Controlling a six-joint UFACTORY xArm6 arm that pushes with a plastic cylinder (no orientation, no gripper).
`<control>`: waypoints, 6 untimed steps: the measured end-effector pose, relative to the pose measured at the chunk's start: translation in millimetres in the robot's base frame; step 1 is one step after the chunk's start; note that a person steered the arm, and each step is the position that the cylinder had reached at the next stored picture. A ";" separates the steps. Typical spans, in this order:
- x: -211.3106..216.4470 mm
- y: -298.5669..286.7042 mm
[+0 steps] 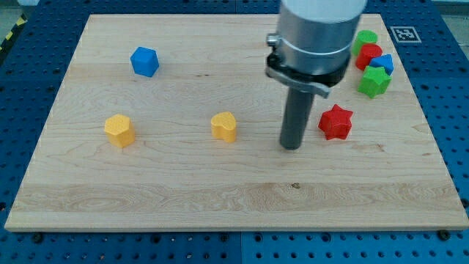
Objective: Slide the red star below the green star
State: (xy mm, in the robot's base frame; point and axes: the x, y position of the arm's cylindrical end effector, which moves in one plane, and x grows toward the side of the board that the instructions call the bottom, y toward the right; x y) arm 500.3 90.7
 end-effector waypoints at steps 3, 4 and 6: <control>-33.1 141.6; -22.1 134.3; 15.9 23.1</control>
